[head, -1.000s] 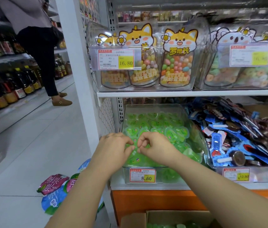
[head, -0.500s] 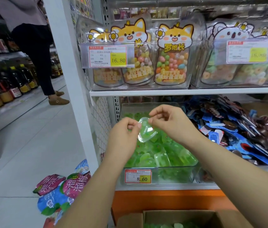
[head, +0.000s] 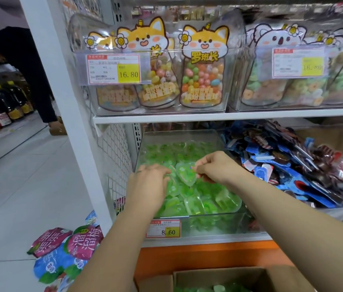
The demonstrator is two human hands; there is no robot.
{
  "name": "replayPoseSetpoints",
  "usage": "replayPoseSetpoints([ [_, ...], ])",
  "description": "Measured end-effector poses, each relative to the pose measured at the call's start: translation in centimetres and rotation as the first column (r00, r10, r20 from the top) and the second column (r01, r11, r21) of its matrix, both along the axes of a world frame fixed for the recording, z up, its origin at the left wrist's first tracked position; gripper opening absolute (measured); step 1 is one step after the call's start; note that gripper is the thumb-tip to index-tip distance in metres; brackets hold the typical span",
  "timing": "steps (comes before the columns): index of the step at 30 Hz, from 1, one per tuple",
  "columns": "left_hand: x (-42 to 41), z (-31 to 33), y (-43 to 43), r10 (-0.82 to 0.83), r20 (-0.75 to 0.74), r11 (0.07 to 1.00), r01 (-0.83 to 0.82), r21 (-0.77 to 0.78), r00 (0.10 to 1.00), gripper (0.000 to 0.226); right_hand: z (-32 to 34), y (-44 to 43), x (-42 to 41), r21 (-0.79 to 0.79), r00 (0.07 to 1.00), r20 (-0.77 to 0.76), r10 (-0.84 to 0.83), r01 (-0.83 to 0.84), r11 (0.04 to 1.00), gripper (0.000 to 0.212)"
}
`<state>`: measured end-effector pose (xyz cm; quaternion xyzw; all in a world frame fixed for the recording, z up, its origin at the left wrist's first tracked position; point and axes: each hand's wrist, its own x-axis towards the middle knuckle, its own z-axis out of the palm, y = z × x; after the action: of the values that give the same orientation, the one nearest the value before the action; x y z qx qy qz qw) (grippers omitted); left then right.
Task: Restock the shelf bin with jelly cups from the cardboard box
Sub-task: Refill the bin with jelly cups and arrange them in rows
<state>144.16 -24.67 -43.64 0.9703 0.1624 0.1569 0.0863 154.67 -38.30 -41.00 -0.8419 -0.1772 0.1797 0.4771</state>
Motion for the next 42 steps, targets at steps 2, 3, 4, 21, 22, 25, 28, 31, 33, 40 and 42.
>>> replayPoseSetpoints([
  [2, 0.0, -0.5, 0.0, -0.043, -0.112, 0.996, 0.051, 0.068, 0.993, 0.034, 0.0, 0.3, 0.5, -0.132, 0.999, 0.038, 0.023, -0.017, 0.991, 0.015],
  [3, 0.1, -0.6, -0.1, -0.057, -0.144, 0.995, 0.068, 0.076, 0.988, 0.036, 0.0, 0.4, 0.6, -0.168, 0.999, 0.031, 0.03, -0.024, 0.985, 0.016],
  [4, 0.2, -0.8, 0.0, -0.066, -0.167, 0.993, 0.081, 0.087, 0.984, 0.038, -0.2, 0.6, 0.8, -0.191, 0.999, 0.015, 0.031, -0.027, 0.981, 0.017],
  [21, 0.3, -1.5, 0.4, -0.088, -0.244, 0.991, 0.11, 0.08, 0.966, 0.048, -1.8, 1.8, 1.4, -0.558, 0.973, 0.17, 0.153, -0.034, 0.829, 0.017],
  [22, 0.3, -1.4, 0.3, -0.09, -0.239, 0.99, 0.112, 0.082, 0.967, 0.047, -1.8, 1.7, 1.4, -0.565, 0.964, 0.21, 0.16, -0.014, 0.825, 0.016],
  [25, 0.2, -1.3, 0.3, -0.093, -0.236, 0.989, 0.117, 0.09, 0.967, 0.047, -1.3, 1.2, 0.9, -0.528, 0.927, 0.326, 0.184, 0.017, 0.849, 0.009],
  [28, 0.3, -1.3, 0.4, -0.086, -0.243, 0.99, 0.111, 0.091, 0.966, 0.046, -0.6, 1.1, -0.2, -0.545, 0.889, 0.344, 0.302, -0.073, 0.835, 0.01],
  [31, 0.4, -1.2, 0.3, -0.083, -0.25, 0.991, 0.107, 0.082, 0.965, 0.046, -0.8, 1.4, -0.6, -0.618, 0.868, 0.325, 0.376, -0.106, 0.779, 0.028],
  [33, 0.4, -1.2, 0.2, -0.088, -0.252, 0.99, 0.112, 0.081, 0.964, 0.046, -1.2, 1.7, -0.4, -0.615, 0.87, 0.323, 0.373, -0.107, 0.781, 0.031],
  [40, 0.2, -1.1, 0.3, -0.11, -0.254, 0.988, 0.133, 0.074, 0.961, 0.047, -0.8, 1.1, -0.5, -0.524, 0.872, 0.358, 0.333, -0.108, 0.845, 0.033],
  [42, 0.0, -1.0, 0.5, -0.126, -0.251, 0.988, 0.146, 0.06, 0.96, 0.049, 0.0, -0.2, -0.8, -0.487, 0.873, 0.376, 0.31, -0.098, 0.868, 0.031],
])
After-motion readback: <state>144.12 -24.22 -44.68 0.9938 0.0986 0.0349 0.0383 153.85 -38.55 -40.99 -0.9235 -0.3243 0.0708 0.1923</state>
